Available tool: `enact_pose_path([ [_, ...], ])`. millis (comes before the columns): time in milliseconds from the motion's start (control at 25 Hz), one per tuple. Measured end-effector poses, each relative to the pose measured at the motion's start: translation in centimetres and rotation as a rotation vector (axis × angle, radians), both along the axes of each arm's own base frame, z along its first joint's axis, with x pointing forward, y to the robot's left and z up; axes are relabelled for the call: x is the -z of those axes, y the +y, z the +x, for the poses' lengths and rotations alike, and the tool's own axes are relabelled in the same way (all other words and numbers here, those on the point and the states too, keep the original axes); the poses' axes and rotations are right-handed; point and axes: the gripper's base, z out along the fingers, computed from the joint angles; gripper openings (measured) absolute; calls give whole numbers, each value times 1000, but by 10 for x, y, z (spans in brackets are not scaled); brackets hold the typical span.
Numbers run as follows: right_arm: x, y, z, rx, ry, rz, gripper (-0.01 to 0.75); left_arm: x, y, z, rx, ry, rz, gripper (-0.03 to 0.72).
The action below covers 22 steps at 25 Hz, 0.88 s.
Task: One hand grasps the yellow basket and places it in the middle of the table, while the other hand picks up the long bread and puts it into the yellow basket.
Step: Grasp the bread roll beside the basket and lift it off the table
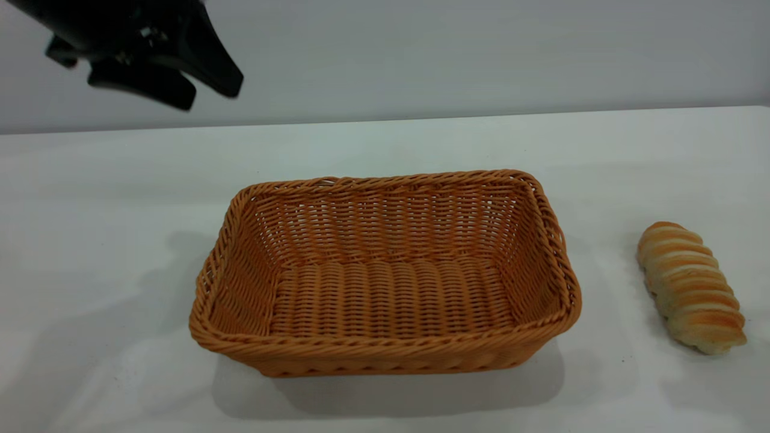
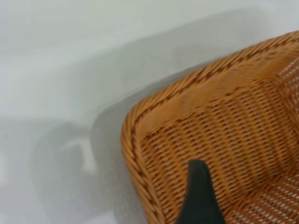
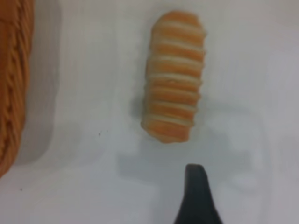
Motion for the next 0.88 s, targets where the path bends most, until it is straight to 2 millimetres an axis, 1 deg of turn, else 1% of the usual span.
enact_pose_path([
  [160,26,6,26,-4,69,-13,585,-20,0,-8,16,-38,-14,584],
  [320,38,8,49,2,93,-20,585,-44,0,-19,30,-90,-27,584],
  [480,51,9,67,5,117,-32,585,-68,1,-31,46,-145,-38,584],
  [640,69,10,79,2,155,-50,585,-94,3,-46,54,-215,-50,584],
  [760,86,11,86,-3,183,-54,585,-112,5,-59,59,-268,-58,584],
  [880,103,13,92,-6,216,-60,576,-126,5,-71,70,-300,-75,584],
])
